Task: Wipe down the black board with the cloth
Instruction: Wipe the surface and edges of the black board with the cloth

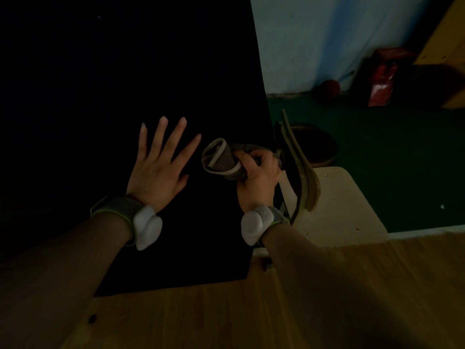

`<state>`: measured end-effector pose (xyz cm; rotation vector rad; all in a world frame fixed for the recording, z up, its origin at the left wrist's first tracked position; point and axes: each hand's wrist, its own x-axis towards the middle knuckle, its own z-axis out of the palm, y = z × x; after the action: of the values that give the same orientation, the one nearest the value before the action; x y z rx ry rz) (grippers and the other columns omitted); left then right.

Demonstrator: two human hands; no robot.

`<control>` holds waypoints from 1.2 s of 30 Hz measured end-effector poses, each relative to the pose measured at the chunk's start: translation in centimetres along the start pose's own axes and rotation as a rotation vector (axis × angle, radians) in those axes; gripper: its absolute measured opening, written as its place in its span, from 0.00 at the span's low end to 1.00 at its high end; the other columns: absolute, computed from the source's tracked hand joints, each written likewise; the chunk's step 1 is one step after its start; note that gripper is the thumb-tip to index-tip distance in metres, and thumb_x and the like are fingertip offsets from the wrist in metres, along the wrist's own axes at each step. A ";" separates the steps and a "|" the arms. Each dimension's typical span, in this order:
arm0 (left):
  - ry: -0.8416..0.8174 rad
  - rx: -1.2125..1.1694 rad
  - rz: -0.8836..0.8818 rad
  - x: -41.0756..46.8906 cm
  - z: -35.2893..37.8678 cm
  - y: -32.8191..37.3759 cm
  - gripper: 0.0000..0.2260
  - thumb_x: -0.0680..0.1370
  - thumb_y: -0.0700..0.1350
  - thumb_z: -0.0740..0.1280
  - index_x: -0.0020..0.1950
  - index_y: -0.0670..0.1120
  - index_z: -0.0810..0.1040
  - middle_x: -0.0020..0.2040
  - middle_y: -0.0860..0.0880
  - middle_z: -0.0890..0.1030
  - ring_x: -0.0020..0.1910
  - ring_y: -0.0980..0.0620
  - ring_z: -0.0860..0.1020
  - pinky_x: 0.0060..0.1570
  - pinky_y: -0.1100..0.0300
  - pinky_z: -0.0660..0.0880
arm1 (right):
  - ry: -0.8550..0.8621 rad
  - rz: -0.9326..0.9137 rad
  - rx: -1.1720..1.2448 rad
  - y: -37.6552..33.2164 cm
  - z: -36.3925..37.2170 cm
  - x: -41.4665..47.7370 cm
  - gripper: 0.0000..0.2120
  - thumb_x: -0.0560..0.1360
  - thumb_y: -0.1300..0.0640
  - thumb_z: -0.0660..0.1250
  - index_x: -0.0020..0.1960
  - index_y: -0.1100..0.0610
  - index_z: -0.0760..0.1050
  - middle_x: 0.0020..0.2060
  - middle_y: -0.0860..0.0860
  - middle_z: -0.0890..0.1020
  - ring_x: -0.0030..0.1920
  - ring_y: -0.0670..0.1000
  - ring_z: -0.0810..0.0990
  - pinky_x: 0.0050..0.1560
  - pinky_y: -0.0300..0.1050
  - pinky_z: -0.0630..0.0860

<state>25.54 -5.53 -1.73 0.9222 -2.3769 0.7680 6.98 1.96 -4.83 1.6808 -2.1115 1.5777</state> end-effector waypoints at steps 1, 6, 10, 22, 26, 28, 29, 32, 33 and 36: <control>-0.001 0.004 -0.001 0.0 0.1 0.0 0.44 0.66 0.47 0.76 0.76 0.49 0.56 0.76 0.43 0.50 0.74 0.37 0.46 0.71 0.38 0.39 | -0.017 0.008 -0.003 0.4 0.3 -0.3 0.18 0.71 0.69 0.68 0.60 0.57 0.79 0.53 0.65 0.75 0.55 0.67 0.71 0.57 0.58 0.60; 0.019 0.011 -0.005 0.1 0.4 0.1 0.44 0.66 0.46 0.76 0.76 0.50 0.55 0.76 0.43 0.50 0.74 0.37 0.46 0.71 0.38 0.40 | -0.031 0.014 0.008 1.7 1.6 -1.0 0.19 0.69 0.68 0.67 0.57 0.56 0.80 0.51 0.65 0.76 0.52 0.69 0.72 0.53 0.62 0.63; 0.041 0.021 -0.009 0.1 0.6 0.1 0.43 0.67 0.46 0.75 0.76 0.50 0.55 0.76 0.43 0.50 0.74 0.37 0.46 0.71 0.40 0.37 | -0.192 0.038 -0.045 4.2 2.3 -2.4 0.18 0.74 0.65 0.67 0.62 0.53 0.77 0.58 0.64 0.73 0.58 0.67 0.69 0.57 0.61 0.61; 0.118 0.019 0.006 0.2 1.9 -0.4 0.37 0.72 0.44 0.71 0.76 0.50 0.55 0.76 0.42 0.51 0.74 0.36 0.47 0.71 0.40 0.37 | 0.170 -0.057 0.153 0.1 -2.2 1.7 0.19 0.70 0.69 0.62 0.59 0.60 0.78 0.55 0.65 0.74 0.54 0.68 0.71 0.57 0.62 0.67; 0.103 0.004 0.014 0.2 2.0 -0.6 0.33 0.73 0.46 0.65 0.76 0.50 0.56 0.76 0.43 0.52 0.74 0.36 0.48 0.71 0.42 0.35 | 0.166 -0.097 0.066 -0.2 -1.3 1.6 0.21 0.70 0.70 0.65 0.62 0.60 0.77 0.56 0.67 0.74 0.56 0.70 0.71 0.55 0.58 0.62; 0.098 0.026 0.010 0.1 2.0 -0.6 0.32 0.75 0.45 0.66 0.76 0.49 0.56 0.76 0.43 0.51 0.74 0.36 0.48 0.71 0.41 0.36 | 0.126 -0.111 0.028 0.1 -0.3 0.7 0.22 0.69 0.71 0.66 0.62 0.59 0.77 0.54 0.67 0.75 0.54 0.70 0.72 0.53 0.61 0.64; 0.095 0.043 0.011 0.0 2.1 -0.6 0.32 0.75 0.46 0.65 0.76 0.50 0.56 0.76 0.43 0.51 0.74 0.36 0.48 0.71 0.41 0.36 | 0.116 -0.112 0.018 0.2 0.1 0.5 0.22 0.69 0.71 0.66 0.61 0.59 0.78 0.53 0.67 0.75 0.53 0.70 0.73 0.51 0.62 0.64; 0.097 0.058 0.035 -0.1 2.2 -0.7 0.36 0.73 0.46 0.68 0.77 0.50 0.55 0.76 0.42 0.51 0.74 0.36 0.48 0.71 0.40 0.37 | 0.136 -0.103 0.004 0.3 0.7 0.5 0.20 0.69 0.69 0.67 0.59 0.59 0.79 0.49 0.67 0.76 0.50 0.71 0.74 0.48 0.63 0.65; 0.096 0.060 0.041 -0.2 2.2 -0.9 0.38 0.71 0.46 0.70 0.77 0.50 0.55 0.76 0.43 0.51 0.74 0.37 0.47 0.71 0.40 0.38 | 0.142 -0.108 -0.003 0.4 0.8 0.5 0.19 0.69 0.68 0.67 0.59 0.59 0.80 0.49 0.67 0.76 0.49 0.71 0.74 0.47 0.64 0.65; 0.097 0.051 0.042 -0.8 2.3 -1.5 0.42 0.69 0.49 0.73 0.77 0.49 0.53 0.77 0.43 0.51 0.76 0.41 0.43 0.72 0.41 0.38 | 0.100 -0.125 -0.032 1.2 1.2 -0.2 0.20 0.67 0.70 0.67 0.58 0.58 0.80 0.48 0.67 0.76 0.48 0.71 0.74 0.49 0.66 0.67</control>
<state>26.61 -7.57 -3.43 0.8386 -2.3081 0.8736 6.81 1.20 -6.33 1.6508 -1.9347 1.5496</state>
